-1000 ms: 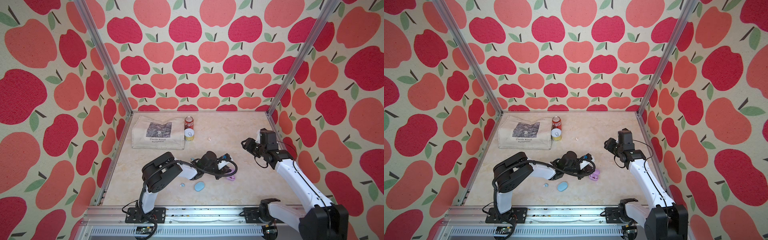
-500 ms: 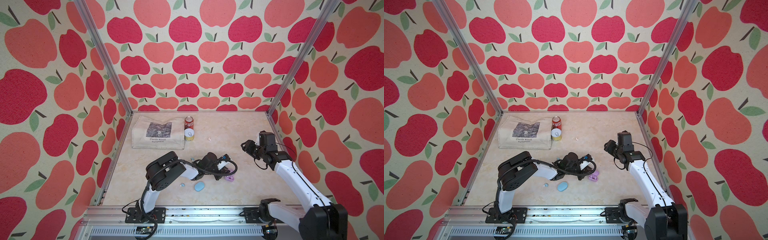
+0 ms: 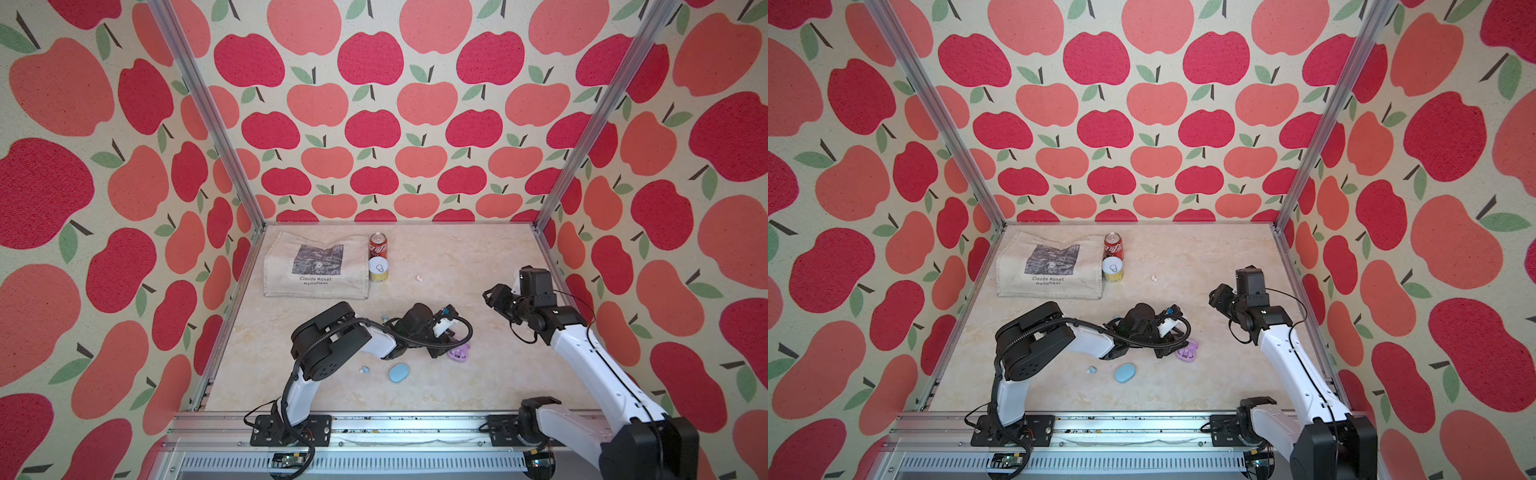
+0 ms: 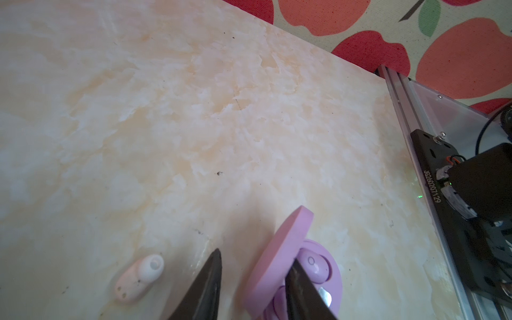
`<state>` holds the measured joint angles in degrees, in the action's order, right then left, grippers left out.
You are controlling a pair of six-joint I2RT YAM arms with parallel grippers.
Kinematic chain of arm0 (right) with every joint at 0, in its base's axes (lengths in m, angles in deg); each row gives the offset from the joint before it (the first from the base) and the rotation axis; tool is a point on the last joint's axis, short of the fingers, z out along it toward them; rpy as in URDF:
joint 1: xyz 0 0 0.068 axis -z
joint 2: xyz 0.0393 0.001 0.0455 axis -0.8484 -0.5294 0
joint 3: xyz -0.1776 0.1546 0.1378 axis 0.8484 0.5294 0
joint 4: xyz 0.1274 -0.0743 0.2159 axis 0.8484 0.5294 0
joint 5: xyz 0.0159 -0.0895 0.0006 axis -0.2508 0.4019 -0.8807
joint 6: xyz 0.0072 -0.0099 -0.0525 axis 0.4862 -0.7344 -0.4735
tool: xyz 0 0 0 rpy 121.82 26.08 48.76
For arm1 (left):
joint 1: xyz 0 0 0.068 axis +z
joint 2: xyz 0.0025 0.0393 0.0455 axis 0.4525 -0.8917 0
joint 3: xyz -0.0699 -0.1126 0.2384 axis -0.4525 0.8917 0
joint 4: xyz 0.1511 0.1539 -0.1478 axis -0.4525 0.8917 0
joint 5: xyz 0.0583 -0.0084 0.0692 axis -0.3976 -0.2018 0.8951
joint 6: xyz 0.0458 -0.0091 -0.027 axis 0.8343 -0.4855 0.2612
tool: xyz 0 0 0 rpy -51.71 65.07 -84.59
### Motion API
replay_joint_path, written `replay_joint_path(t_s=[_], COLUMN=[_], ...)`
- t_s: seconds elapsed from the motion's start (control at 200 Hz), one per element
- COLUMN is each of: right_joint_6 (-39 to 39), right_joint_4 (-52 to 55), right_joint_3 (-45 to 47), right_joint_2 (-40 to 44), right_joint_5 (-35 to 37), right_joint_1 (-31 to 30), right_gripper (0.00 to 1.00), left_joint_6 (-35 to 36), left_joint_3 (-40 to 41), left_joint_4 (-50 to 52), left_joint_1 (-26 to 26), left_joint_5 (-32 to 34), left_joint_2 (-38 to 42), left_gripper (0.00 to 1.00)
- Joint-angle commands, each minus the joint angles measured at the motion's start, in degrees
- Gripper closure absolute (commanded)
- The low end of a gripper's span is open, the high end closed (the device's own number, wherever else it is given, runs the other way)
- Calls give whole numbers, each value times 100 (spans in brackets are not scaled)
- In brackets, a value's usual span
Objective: Insert wireless bluetooth earbuds into charging case
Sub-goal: Place the charging case at the center of the table, then close the charging case at the center of the table.
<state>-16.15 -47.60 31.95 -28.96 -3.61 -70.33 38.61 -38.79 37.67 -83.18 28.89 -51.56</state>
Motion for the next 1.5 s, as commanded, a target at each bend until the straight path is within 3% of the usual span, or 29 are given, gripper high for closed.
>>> replay_joint_path(t_s=[0.0, 0.22, 0.3, 0.34, 0.53, 0.62, 0.82, 1.216, 1.496], right_joint_6=[-56, -599, -743, -770, -758, -742, -392, -248, -310], right_joint_4=[369, 1226, 1559, 1649, 1717, 1650, 1314, 1085, 1248], right_joint_3=[-36, -238, -200, -139, 364, 507, 685, -32, -223], right_joint_2=[183, 427, 495, 527, 493, 404, -106, -1666, -1877], right_joint_5=[-16, 8, 45, 24, -94, -132, -46, 247, 358], right_joint_1=[34, 34, 34, 34, -16, -109, -587, -1266, -1604], right_gripper=[45, 37, 35, 35, 35, 35, 35, 36, 37], left_joint_6=[-6, -445, -769, -946, -1588, -1695, -2098, -2095, -2105], left_joint_3=[66, 680, 944, 1051, 1659, 2179, 2865, 2947, 2965], left_joint_4=[-164, -398, -383, -280, 526, 273, -939, -1128, -1174], left_joint_1=[85, 295, 343, 344, 380, 440, 696, 692, 691], left_joint_5=[13, 556, 857, 979, 1483, 1908, 2071, 1892, 1927], left_joint_2=[332, 1544, 2074, 2378, 3495, 3751, 3616, 3519, 3508], left_gripper=[47, 18, 14, 0, 1, 1, 1, 1, 1])
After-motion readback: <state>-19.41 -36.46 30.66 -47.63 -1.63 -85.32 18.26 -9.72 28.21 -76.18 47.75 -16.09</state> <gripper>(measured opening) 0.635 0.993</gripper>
